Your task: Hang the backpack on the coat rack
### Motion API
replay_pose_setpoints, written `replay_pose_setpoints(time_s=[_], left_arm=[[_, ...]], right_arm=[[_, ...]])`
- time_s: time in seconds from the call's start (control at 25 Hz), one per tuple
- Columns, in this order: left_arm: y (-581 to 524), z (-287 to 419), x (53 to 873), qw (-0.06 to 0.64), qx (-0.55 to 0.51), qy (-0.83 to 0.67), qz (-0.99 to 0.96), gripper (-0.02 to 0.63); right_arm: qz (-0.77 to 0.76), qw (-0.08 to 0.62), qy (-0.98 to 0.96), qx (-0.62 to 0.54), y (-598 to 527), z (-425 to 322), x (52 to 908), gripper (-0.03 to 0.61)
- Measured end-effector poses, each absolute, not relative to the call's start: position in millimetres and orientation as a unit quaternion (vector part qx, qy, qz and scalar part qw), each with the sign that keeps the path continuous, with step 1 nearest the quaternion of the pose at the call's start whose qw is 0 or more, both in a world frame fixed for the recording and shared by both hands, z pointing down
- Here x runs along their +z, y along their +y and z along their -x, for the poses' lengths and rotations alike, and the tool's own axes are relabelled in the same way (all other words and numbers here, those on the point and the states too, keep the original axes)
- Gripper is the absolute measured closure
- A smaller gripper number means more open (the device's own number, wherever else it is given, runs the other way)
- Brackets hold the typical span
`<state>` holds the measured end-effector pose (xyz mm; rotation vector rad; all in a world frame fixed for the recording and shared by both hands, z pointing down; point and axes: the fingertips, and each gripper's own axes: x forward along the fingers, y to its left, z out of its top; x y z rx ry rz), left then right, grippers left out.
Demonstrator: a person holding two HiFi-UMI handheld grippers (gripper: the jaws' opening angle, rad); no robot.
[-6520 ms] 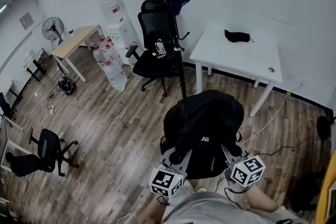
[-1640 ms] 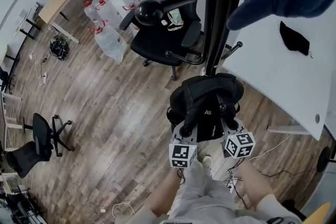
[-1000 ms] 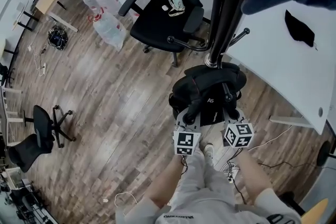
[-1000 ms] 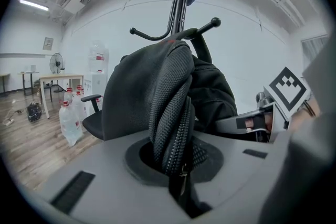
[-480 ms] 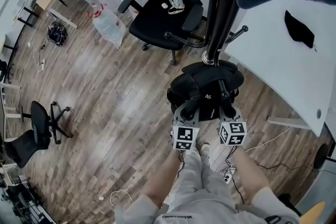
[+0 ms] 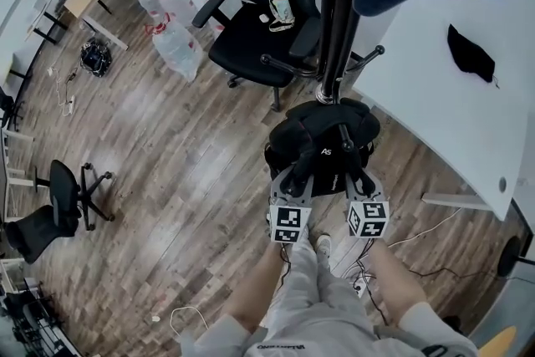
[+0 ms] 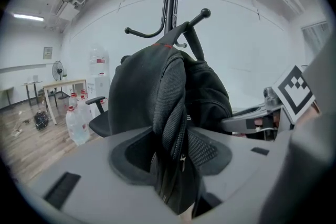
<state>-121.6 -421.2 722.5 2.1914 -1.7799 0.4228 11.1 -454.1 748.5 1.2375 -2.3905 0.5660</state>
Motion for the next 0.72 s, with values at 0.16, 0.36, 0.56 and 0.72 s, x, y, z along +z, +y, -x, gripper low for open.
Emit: replay_pose_setpoints(time_s=[0.16,0.36,0.56,0.72], left_arm=[[-407.6,123.8,712.9,0.13,0.138,-0.641,-0.743,0.446],[-387.1,113.2,696.6,0.118,0.124,-0.651,-0.739,0.459],[-368.1,96.5,671.6,0.096,0.119,-0.663,-0.732,0.564],[-345.6,84.2,644.9,0.08,0.11,-0.67,-0.729,0.593]], right_arm=[[-0.459,0.167,-0.852,0.186,-434.9,-27.8,732.9,0.46],[-0.45,0.144,-0.863,0.177,-404.8,-37.5,715.8,0.466],[-0.443,0.124,-0.873,0.163,-387.8,-47.1,690.0,0.507],[-0.435,0.108,-0.881,0.154,-369.7,-57.4,666.0,0.534]])
